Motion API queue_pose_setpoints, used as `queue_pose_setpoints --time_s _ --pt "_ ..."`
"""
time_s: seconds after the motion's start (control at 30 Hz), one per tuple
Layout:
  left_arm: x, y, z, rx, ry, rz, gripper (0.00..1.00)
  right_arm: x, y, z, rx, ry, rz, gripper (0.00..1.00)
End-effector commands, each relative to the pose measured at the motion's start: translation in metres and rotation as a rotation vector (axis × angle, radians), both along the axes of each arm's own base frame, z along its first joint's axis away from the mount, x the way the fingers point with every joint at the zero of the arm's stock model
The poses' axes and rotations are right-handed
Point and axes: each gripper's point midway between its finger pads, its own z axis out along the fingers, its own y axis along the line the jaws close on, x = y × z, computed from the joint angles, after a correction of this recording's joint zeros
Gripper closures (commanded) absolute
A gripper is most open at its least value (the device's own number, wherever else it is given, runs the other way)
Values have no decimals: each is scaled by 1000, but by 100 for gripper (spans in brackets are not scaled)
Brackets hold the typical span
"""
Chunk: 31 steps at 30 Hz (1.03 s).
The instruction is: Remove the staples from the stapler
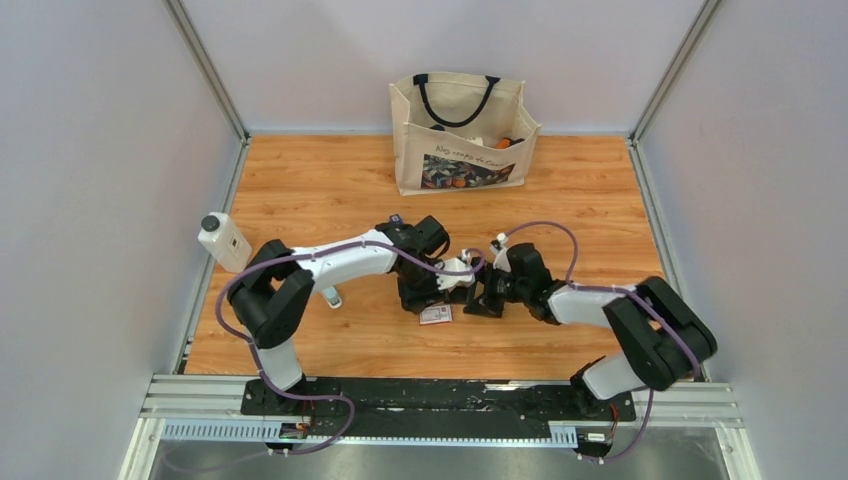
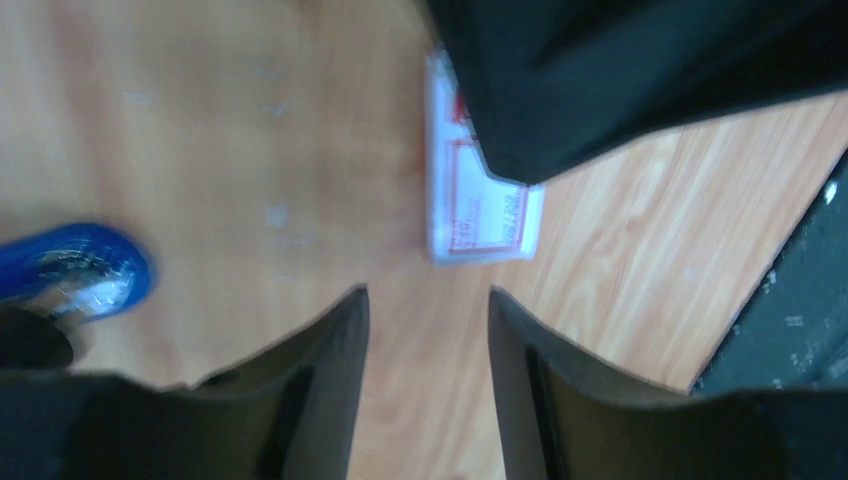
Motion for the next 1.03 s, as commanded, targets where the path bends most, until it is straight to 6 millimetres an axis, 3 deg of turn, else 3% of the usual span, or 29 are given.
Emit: queue_pose_setpoints --time_s 0.0,0.2,0.27,0.4,0.47,0.53,0.7,1.0 --pt "17 1 54 -93 -10 82 44 3 -40 -7 -200 -31 -24 0" --pt "26 33 129 -150 -72 177 32 25 -70 28 -316 -126 -65 0" --pt "27 48 155 -163 -125 210 17 38 -76 50 -355 -182 -88 0" --pt "31 92 200 -205 -287 342 17 54 -87 87 -425 -249 -131 0" --pt "36 125 211 -194 -348 469 17 60 -88 106 -435 -284 -131 0" --pt "30 151 210 -197 -334 554 16 62 -87 119 -424 -311 -134 0" --pt "0 191 190 -198 -163 697 19 62 -82 146 -354 -383 -152 0" --pt "2 239 194 -294 -311 953 16 59 -86 161 -357 -423 -151 0"
